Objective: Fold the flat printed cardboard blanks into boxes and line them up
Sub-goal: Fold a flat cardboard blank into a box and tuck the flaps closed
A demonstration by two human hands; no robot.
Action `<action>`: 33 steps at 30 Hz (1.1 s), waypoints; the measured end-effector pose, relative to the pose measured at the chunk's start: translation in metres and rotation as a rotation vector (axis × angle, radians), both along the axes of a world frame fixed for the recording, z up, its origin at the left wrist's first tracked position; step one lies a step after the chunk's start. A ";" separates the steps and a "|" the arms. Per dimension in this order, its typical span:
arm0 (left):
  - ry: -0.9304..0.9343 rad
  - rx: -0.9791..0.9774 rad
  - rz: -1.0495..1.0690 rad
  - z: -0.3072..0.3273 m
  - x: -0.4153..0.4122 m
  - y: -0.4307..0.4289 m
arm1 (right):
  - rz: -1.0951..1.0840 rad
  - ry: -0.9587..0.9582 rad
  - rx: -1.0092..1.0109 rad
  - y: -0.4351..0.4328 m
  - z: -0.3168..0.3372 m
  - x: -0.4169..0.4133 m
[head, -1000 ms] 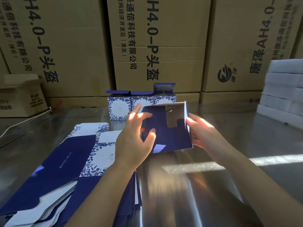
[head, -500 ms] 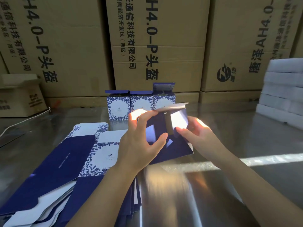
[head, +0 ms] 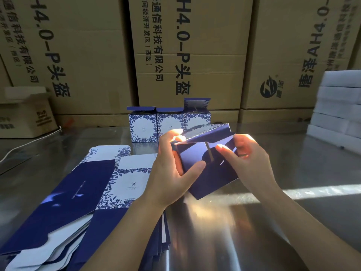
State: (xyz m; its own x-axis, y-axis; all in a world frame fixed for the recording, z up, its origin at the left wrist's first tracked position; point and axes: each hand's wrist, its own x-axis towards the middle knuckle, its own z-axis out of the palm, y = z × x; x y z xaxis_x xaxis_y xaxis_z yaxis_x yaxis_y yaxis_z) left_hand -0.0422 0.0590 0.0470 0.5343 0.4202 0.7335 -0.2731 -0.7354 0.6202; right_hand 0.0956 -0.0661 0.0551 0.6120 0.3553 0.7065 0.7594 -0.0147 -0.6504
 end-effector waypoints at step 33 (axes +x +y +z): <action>0.025 -0.847 0.014 0.016 0.007 0.000 | 0.133 -0.321 -0.094 -0.005 0.000 -0.019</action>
